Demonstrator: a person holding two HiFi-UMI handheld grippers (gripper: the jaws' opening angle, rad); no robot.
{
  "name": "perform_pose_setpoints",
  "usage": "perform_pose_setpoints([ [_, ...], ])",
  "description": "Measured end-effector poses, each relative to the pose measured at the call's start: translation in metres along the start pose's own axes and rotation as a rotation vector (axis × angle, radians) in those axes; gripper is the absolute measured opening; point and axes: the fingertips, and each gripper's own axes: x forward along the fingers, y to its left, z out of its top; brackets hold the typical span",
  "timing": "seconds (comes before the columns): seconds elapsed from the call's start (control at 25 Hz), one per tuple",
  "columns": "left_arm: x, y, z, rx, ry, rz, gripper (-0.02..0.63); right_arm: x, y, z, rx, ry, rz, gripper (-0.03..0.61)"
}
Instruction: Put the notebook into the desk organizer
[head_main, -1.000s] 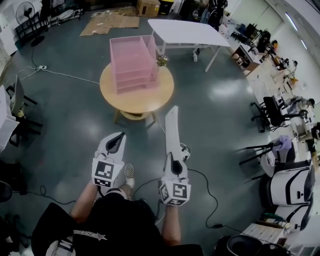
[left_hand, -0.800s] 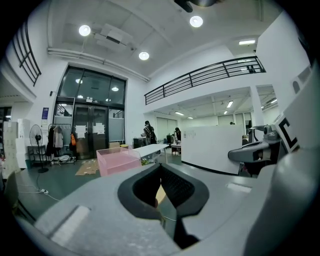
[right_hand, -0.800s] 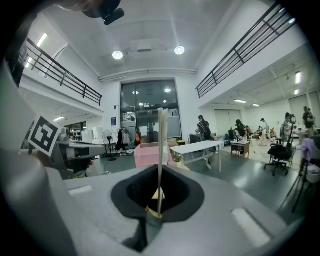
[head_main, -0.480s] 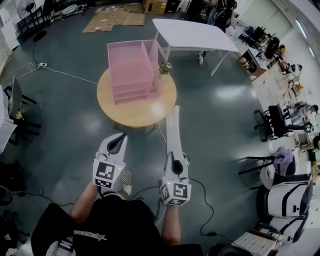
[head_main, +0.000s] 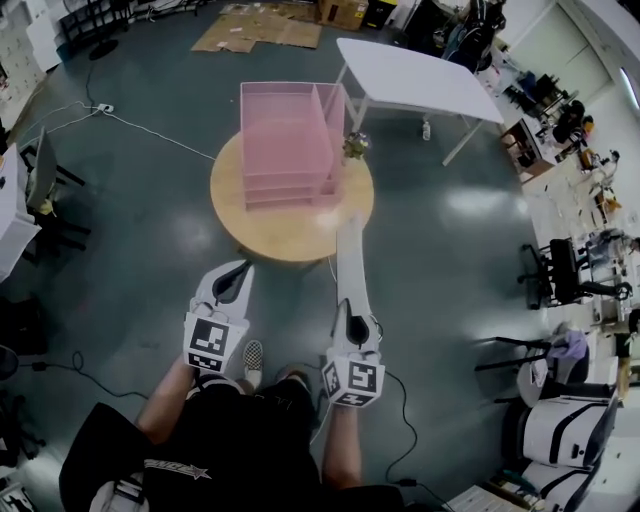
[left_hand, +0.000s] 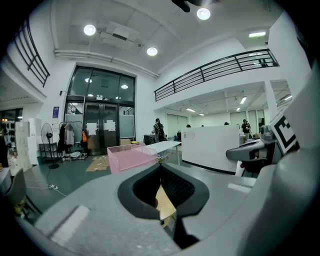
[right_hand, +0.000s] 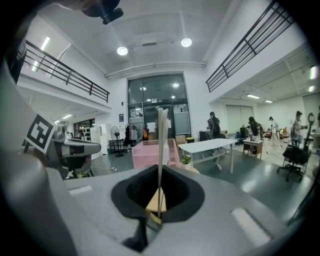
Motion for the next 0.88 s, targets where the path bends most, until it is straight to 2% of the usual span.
perform_pose_setpoints([
  [0.24, -0.007, 0.027, -0.006, -0.027, 0.007, 0.077, 0.011, 0.025, 0.013, 0.004, -0.069, 0.013, 0.048, 0.012],
  [0.52, -0.01, 0.057, -0.021, -0.067, 0.04, 0.191, 0.011, 0.065, 0.02, 0.004, -0.212, 0.034, 0.097, 0.012],
  [0.68, -0.007, 0.063, -0.031, -0.094, 0.068, 0.247, 0.011, 0.086, 0.016, 0.001, -0.395, 0.041, 0.095, 0.012],
  [0.88, 0.004, 0.065, -0.04, -0.121, 0.097, 0.302, 0.011, 0.107, 0.007, 0.003, -0.733, 0.044, 0.038, 0.012],
])
